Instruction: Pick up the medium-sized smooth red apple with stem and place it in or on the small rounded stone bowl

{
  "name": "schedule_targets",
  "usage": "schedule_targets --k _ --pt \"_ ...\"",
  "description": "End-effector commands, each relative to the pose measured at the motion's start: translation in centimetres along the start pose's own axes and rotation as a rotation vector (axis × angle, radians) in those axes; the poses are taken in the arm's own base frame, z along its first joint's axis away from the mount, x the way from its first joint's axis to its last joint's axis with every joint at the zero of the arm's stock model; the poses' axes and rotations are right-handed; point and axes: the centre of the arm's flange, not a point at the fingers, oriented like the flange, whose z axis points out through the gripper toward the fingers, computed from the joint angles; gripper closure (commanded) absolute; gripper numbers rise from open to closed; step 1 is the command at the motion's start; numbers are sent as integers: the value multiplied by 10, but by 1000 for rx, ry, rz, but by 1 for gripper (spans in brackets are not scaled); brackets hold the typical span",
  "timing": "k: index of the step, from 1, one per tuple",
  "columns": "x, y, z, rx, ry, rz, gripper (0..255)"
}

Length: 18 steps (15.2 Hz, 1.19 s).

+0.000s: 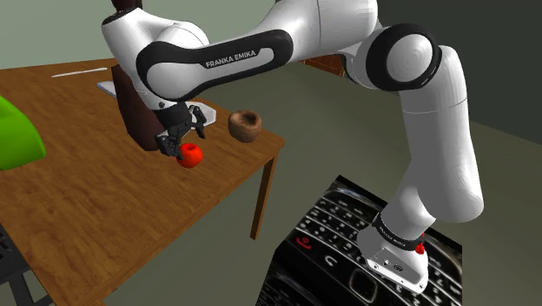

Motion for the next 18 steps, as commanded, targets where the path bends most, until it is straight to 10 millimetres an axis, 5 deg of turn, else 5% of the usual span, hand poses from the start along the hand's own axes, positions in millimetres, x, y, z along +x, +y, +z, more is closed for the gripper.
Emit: schedule_targets --k 1,7,15,16,18 --pt "7 -6 6 -4 -2 -1 0" --pt "7 -6 41 -4 -2 -1 0" --pt "7 -6 41 -4 -2 -1 0" --pt "7 -6 41 -4 -2 -1 255" --pt "7 -6 41 -4 -2 -1 255"
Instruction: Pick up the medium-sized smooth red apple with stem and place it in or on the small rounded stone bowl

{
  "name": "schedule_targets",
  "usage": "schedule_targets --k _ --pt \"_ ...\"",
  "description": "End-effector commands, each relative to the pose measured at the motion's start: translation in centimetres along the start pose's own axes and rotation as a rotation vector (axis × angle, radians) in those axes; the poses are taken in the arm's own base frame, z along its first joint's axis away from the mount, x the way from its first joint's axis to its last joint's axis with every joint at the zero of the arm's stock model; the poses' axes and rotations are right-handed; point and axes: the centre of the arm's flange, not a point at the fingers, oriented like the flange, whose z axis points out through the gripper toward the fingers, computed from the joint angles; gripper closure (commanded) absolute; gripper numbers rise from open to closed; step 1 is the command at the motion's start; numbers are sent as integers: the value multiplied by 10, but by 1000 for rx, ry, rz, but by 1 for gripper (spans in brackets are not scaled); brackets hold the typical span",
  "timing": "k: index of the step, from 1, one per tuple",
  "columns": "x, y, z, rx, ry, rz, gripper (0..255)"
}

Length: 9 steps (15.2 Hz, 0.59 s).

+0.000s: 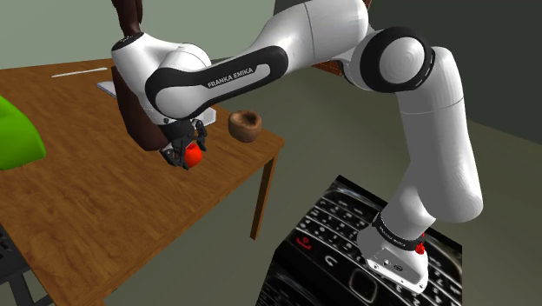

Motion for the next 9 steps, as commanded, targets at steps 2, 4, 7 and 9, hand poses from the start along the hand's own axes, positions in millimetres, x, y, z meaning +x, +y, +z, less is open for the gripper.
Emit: schedule_targets --k 2,4,7,9 --pt "0 0 1 0 -1 0 255" --pt "0 0 1 0 -1 0 255" --pt "0 0 1 0 -1 0 255" --pt "-2 3 -9 0 -1 0 255"
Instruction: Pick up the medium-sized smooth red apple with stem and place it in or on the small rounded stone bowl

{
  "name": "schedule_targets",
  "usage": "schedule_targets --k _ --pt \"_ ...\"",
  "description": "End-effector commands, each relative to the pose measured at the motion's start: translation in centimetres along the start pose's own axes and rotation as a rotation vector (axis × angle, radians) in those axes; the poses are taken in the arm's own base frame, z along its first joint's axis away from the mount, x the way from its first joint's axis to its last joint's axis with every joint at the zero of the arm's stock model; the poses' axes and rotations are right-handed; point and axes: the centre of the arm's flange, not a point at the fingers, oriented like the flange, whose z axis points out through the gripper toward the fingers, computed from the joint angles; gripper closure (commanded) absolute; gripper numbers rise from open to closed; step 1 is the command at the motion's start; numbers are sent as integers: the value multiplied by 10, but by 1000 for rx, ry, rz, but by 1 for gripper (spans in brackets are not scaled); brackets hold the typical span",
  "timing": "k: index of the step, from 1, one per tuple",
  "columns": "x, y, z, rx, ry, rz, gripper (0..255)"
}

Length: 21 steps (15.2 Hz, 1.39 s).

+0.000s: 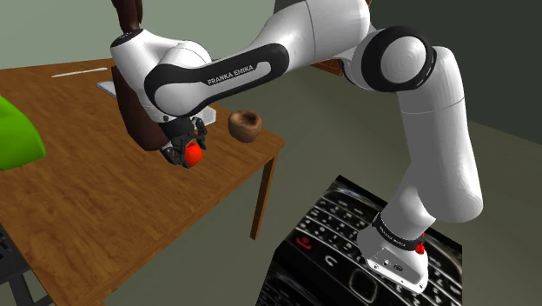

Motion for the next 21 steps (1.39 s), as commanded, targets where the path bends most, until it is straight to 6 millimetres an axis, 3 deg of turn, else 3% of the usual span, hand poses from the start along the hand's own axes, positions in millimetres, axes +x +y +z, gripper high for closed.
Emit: schedule_targets --k 1,21 --pt "-1 3 -9 0 0 0 255" --pt "-20 33 -108 0 0 0 255"
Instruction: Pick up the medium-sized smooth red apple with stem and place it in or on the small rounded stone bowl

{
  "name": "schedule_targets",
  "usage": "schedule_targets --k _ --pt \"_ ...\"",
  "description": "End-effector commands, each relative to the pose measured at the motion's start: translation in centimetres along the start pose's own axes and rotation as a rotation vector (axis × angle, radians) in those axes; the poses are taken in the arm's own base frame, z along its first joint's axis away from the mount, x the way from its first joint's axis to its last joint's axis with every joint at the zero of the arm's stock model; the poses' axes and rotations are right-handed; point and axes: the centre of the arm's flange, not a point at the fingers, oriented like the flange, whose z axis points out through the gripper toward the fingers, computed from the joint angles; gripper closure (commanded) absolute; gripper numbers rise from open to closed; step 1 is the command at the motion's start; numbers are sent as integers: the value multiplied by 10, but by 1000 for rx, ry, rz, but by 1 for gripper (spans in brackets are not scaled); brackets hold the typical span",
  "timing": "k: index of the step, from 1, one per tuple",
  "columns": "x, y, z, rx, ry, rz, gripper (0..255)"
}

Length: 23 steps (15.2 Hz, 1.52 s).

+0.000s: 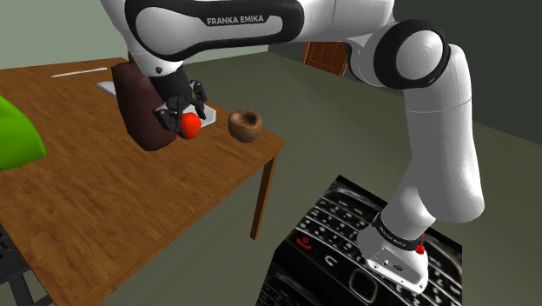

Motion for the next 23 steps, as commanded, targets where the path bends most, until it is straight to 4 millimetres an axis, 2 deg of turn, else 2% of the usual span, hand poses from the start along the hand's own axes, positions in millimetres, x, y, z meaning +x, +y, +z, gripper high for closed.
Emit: schedule_targets --k 1,10,23 --pt "-2 4 -10 0 0 0 255" --pt "-10 17 -53 0 0 0 255" --pt "-34 180 -3 0 0 0 255"
